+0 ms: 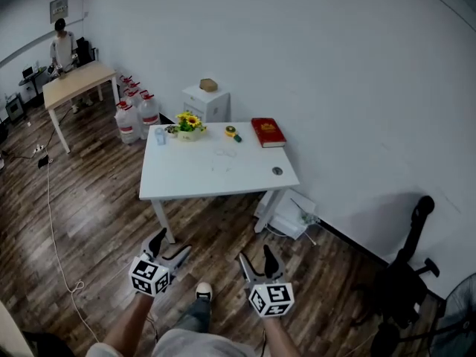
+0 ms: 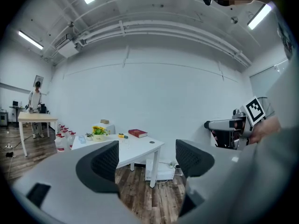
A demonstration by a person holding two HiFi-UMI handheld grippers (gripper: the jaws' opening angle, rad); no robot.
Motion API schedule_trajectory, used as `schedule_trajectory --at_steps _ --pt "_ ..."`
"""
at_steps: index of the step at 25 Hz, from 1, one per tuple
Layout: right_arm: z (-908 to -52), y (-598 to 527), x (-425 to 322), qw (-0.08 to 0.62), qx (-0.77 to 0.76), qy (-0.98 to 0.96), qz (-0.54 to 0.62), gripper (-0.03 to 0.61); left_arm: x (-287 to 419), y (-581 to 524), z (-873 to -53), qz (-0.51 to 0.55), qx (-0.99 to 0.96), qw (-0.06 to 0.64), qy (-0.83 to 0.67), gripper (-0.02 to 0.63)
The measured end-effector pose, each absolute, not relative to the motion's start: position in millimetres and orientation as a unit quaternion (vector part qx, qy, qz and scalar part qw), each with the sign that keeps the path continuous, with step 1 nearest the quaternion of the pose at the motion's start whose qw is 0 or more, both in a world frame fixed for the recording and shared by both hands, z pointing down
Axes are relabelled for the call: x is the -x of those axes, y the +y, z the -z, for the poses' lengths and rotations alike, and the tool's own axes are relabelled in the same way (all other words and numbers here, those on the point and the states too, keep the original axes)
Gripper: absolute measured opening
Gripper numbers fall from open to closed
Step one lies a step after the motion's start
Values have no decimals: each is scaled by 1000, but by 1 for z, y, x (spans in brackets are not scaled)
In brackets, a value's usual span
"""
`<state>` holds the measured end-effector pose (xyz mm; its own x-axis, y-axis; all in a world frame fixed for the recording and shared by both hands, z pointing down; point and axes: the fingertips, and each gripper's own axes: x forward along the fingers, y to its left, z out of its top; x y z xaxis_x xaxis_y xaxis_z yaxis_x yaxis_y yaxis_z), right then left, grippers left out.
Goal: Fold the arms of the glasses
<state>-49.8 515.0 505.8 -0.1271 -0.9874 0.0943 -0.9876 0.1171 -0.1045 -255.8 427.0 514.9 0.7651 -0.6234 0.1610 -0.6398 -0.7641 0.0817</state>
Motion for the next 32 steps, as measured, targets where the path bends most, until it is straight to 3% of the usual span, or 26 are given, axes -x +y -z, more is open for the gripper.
schedule_trajectory --at_steps 16,29,32 --pt "-495 263 -43 7 -678 -731 -73 299 143 177 -517 -80 -953 56 -288 368" --pt "-533 101 -74 21 -646 -756 -106 298 119 33 -542 -106 -943 72 -306 368" --pt "-536 62 -78 29 -628 -772 -87 264 116 3 -545 -106 -936 77 -326 368"
